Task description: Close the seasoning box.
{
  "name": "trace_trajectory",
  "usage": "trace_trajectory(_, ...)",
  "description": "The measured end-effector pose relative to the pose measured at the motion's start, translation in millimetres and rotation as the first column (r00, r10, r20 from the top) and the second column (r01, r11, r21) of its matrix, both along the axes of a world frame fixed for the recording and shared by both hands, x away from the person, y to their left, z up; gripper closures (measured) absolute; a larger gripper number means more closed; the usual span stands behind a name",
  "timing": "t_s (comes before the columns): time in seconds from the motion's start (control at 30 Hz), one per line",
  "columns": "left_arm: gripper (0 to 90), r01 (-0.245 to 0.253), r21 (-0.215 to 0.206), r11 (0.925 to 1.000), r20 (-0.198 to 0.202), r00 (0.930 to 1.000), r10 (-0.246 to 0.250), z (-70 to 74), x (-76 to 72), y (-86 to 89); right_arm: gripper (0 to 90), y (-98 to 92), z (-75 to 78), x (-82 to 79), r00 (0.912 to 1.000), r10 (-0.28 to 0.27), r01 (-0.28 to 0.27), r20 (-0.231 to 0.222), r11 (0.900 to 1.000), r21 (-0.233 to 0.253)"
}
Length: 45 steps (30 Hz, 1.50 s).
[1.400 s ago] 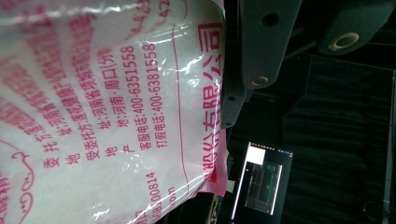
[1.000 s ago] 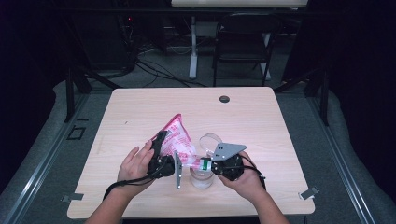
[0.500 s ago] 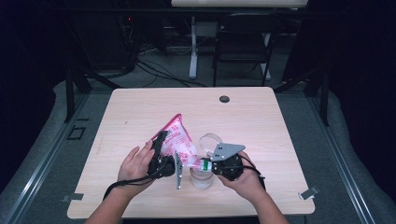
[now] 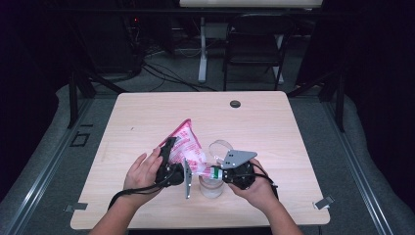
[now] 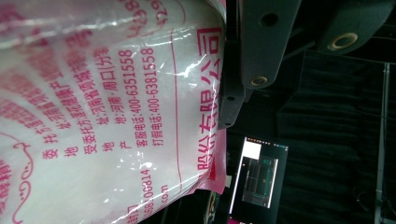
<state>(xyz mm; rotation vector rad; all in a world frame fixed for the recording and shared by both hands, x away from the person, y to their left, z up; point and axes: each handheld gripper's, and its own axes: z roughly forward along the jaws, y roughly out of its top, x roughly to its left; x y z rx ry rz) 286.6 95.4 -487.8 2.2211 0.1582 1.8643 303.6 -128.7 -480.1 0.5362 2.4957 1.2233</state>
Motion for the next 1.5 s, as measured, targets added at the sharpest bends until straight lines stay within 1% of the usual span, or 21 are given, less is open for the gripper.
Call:
trace_trajectory(0.17,60.3,0.000,0.001,1.0000,0.002,1.0000,0.000,0.5,-0.2,-0.4,90.0,-0.3,-0.2,0.1,1.0000,-0.003,0.003,0.000,1.000,0.000)
trace_trajectory(0.2,60.3,-0.002,-0.003,1.0000,-0.002,1.0000,0.002,0.1,-0.4,-0.4,90.0,-0.3,-0.2,0.1,1.0000,-0.003,0.003,0.001,1.000,0.000)
trace_trajectory(0.43,60.3,0.004,0.002,1.0000,0.007,1.0000,-0.004,1.0,-0.4,-0.6,90.0,-0.3,-0.5,0.3,1.0000,-0.001,0.001,-0.001,1.000,0.003)
trace_trajectory(0.87,60.3,0.008,0.003,1.0000,0.012,0.9999,-0.008,1.7,-0.6,-0.4,90.0,0.0,-0.9,0.5,1.0000,-0.001,0.001,-0.001,1.000,0.006)
trace_trajectory(0.9,60.3,0.005,-0.003,1.0000,0.007,1.0000,-0.005,1.4,-0.8,-0.4,90.0,0.0,-0.8,0.4,1.0000,-0.001,0.001,0.000,1.000,0.003)
trace_trajectory(1.07,60.3,0.007,0.004,1.0000,0.015,0.9999,-0.007,2.0,-1.0,-0.5,90.0,0.0,-0.8,0.5,1.0000,0.000,0.000,0.000,1.000,0.002)
trace_trajectory(1.5,60.3,0.003,0.007,1.0000,0.013,0.9999,-0.003,2.9,-1.8,-1.1,90.0,0.0,-0.9,0.4,1.0000,-0.002,0.002,-0.001,1.000,0.003)
